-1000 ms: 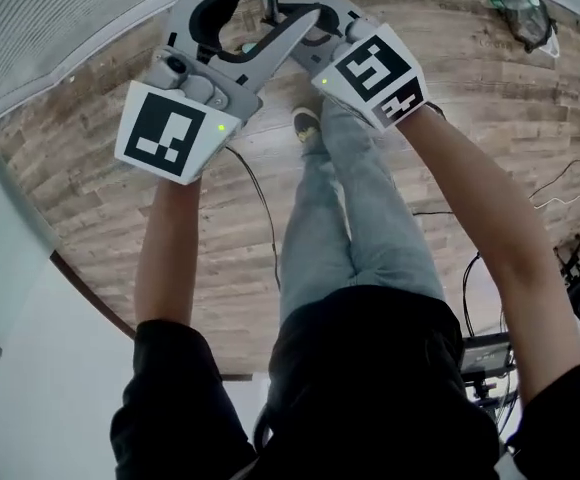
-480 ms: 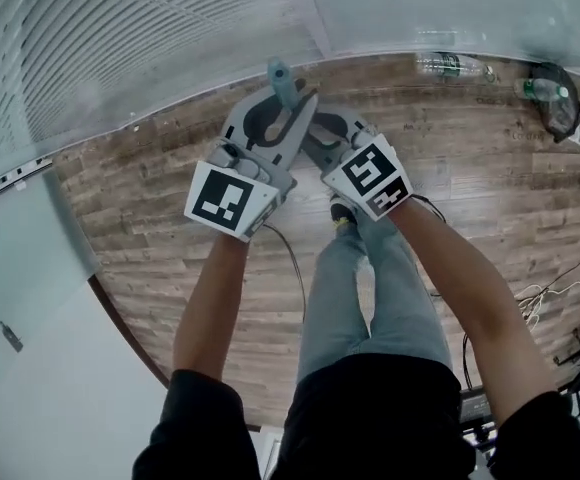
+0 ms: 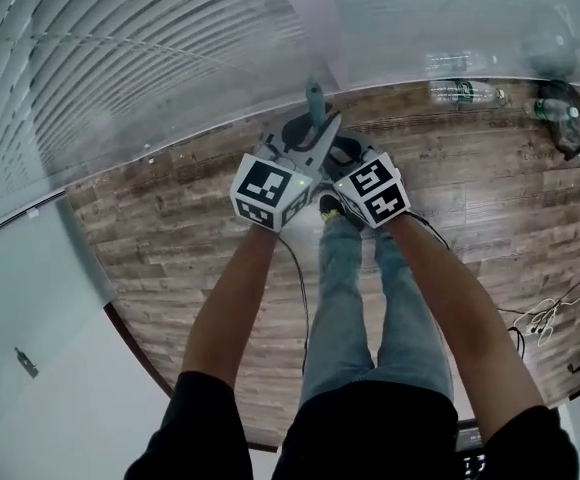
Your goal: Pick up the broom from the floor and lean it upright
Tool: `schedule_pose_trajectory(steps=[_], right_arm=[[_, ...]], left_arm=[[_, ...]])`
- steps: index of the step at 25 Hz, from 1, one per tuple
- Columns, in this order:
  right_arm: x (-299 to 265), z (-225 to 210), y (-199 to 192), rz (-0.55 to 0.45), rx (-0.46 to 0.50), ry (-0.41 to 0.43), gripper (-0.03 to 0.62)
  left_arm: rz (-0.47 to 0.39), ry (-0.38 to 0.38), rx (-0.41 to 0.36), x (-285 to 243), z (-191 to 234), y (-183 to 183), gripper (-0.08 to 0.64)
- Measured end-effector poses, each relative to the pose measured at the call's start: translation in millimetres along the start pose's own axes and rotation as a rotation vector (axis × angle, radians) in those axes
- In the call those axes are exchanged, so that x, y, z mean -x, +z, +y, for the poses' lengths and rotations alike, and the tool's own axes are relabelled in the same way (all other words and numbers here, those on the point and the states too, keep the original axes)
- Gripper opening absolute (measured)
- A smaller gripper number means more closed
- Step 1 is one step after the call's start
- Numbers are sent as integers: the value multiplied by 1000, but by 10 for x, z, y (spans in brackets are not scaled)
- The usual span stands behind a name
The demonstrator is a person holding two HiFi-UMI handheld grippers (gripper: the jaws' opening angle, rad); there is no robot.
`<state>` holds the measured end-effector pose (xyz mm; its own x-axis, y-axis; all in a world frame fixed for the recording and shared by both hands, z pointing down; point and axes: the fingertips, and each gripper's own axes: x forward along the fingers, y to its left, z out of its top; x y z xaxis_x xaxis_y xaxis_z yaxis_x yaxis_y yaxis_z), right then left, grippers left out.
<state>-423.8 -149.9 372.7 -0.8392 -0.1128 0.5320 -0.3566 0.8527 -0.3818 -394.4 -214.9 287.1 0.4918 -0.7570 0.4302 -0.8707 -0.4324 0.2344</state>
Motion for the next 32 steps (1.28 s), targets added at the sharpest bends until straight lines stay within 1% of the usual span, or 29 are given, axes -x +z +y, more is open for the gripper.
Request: schedule_pose_trajectory(steps=[4, 6, 8, 11, 12, 15, 20, 25, 29, 32], right_arm=[[-196, -160, -143, 43, -43, -69, 86], [-299, -224, -183, 51, -49, -94, 89], [-377, -279, -199, 62, -25, -113, 91], [-516, -320, -96, 42, 13, -112, 89], [-533, -339, -57, 33, 5, -116, 89], [-525, -357, -17, 28, -58, -134, 89], [-582, -300, 28, 15, -121, -117, 87], [-625, -331, 23, 16, -167, -145, 86], [-628, -383, -25, 62, -140, -162, 86], [-613, -405, -43, 84, -148, -167, 86]], left_arm=[[75, -57, 3, -143, 140, -204, 72], [101, -61, 0, -180, 230, -286, 72], [112, -55, 16, -214, 325, -335, 71], [120, -40, 15, -242, 498, -318, 69], [124, -43, 2, -261, 527, -296, 69], [137, -71, -36, -298, 520, -245, 67], [166, -115, -111, -307, 465, -248, 66], [188, -140, -120, -380, 455, -277, 67], [196, -134, -103, -409, 462, -313, 66], [208, -134, -93, -451, 463, -331, 66]])
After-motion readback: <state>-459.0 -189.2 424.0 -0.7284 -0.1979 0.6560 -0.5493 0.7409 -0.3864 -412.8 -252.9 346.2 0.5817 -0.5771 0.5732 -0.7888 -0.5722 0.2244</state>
